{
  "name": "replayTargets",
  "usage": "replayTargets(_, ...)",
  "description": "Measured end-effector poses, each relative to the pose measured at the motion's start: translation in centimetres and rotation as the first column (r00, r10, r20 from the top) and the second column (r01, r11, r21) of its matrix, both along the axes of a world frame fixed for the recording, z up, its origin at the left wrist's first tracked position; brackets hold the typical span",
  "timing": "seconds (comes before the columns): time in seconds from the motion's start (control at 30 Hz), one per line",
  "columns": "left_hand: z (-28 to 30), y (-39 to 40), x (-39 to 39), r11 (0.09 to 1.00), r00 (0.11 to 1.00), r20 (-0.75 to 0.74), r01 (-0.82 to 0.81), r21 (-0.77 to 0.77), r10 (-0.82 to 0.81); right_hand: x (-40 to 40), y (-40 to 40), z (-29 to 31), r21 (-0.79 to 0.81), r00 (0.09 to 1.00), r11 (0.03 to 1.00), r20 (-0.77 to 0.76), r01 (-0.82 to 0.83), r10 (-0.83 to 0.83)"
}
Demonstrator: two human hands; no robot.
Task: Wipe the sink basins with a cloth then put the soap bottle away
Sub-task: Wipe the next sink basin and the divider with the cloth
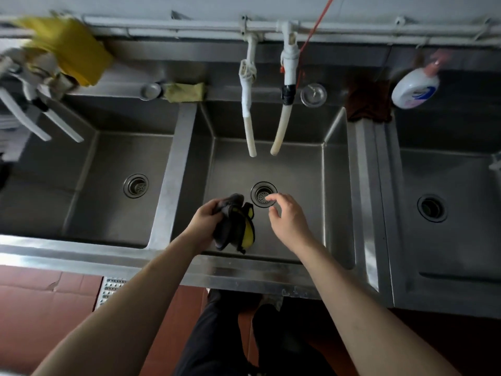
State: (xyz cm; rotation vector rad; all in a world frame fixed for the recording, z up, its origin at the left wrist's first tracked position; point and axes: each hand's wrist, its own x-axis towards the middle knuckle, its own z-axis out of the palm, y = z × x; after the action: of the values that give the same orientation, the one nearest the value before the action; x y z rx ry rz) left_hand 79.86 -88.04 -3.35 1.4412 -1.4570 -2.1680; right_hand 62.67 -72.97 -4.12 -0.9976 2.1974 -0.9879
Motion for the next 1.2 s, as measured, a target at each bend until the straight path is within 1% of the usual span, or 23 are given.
replayTargets(0.1,2.4,0.6,0.9,0.99,0.987,-0.098,-0.123,0.074,0.13,1.2,-1.1,1.8,0.018,0.991,0.999,0.132,0.034,-0.036)
replayTargets(0.2,4.6,0.8,2.1,0.97,0.954,-0.188,-0.217,0.109,0.234,2.6,-2.5,3.1,0.049,0.951,0.997,0.301,0.052,-0.064)
replayTargets(0.33,6.3,-0.3,4.4,0.94,0.901,-0.274,-0.305,0.151,0.336,4.7,-4.5,5.3,0.042,0.89,0.997,0.451,0.06,-0.073)
replayTargets(0.47,8.6,-1.7,7.2,0.912,0.845,-0.346,-0.357,0.205,0.408,8.0,-7.4,6.8,0.029,0.788,0.996,0.611,0.079,-0.08)
replayTargets(0.57,9.7,-3.4,10.2,0.907,0.823,-0.386,-0.346,0.241,0.416,11.7,-10.2,8.3,0.036,0.672,0.995,0.735,0.097,-0.092)
replayTargets(0.67,10.3,-5.8,13.9,0.908,0.826,-0.385,-0.331,0.259,0.411,16.1,-13.2,9.0,0.007,0.535,0.994,0.842,0.105,-0.063)
replayTargets(0.73,10.6,-7.7,16.7,0.912,0.835,-0.375,-0.33,0.244,0.402,19.3,-15.2,9.4,-0.015,0.492,0.995,0.87,0.096,-0.034)
replayTargets(0.77,10.8,-8.7,18.1,0.916,0.845,-0.361,-0.334,0.222,0.395,20.9,-16.2,9.7,-0.008,0.483,0.994,0.874,0.109,-0.046)
replayTargets(0.8,11.0,-9.7,19.4,0.922,0.856,-0.345,-0.337,0.19,0.385,22.4,-17.2,10.1,-0.007,0.49,0.991,0.87,0.132,-0.059)
replayTargets(0.93,11.7,-13.1,24.1,0.925,0.894,-0.244,-0.378,0.038,0.375,27.5,-20.9,10.4,-0.023,0.57,0.972,0.813,0.234,-0.117)
replayTargets(1.07,11.6,-15.8,28.2,0.919,0.919,-0.099,-0.389,-0.068,0.381,32.2,-23.9,10.6,-0.053,0.695,0.969,0.706,0.243,-0.135)
replayTargets(1.13,11.3,-16.9,29.9,0.921,0.923,-0.045,-0.384,-0.064,0.381,33.9,-25.2,10.6,-0.058,0.736,0.968,0.661,0.245,-0.147)
replayTargets(1.2,11.2,-17.9,31.0,0.92,0.92,0.001,-0.391,-0.014,0.392,34.8,-26.5,10.5,-0.062,0.756,0.964,0.635,0.257,-0.161)
